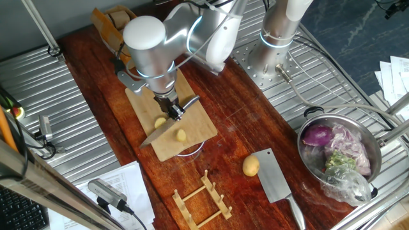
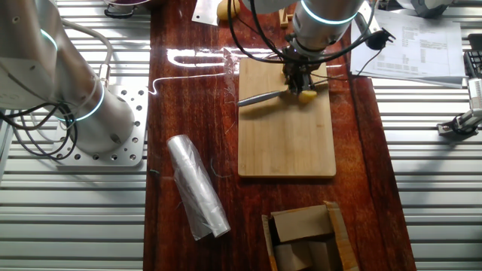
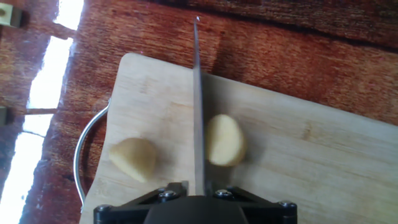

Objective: Chop the potatoes

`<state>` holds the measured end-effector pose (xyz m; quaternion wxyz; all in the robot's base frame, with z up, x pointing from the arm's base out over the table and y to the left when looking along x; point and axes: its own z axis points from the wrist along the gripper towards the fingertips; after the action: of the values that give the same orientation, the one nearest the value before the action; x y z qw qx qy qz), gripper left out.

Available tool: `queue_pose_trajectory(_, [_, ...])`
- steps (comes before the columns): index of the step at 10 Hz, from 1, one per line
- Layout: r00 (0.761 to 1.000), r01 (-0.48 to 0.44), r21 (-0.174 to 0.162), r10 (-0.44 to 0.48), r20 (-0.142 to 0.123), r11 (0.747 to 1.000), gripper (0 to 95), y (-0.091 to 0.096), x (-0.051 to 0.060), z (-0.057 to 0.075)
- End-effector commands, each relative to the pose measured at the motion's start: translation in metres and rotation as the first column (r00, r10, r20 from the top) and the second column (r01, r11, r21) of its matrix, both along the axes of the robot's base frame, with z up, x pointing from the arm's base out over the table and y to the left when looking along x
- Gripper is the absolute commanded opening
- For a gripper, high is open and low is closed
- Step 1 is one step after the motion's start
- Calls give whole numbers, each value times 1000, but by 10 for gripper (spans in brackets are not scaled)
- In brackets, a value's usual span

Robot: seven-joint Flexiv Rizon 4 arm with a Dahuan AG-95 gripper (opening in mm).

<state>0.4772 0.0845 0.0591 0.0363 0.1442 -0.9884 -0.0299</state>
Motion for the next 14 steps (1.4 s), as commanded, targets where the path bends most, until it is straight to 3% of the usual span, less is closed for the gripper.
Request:
queue_pose_trajectory(1, [1000, 0, -1, 0, -1, 1000, 380, 0, 0, 1])
queue_pose_trajectory(5, [1000, -3, -2, 3, -1, 1000, 380, -2, 0, 3])
queue_pose_trajectory(8, [999, -35, -16, 35, -6, 999, 380, -10, -1, 15])
queue_pose_trajectory(10, [997, -83, -15, 83, -10, 996, 0, -29, 3, 33])
queue_pose_trajectory(14, [1000, -26, -25, 26, 2, 999, 0, -30, 4, 35])
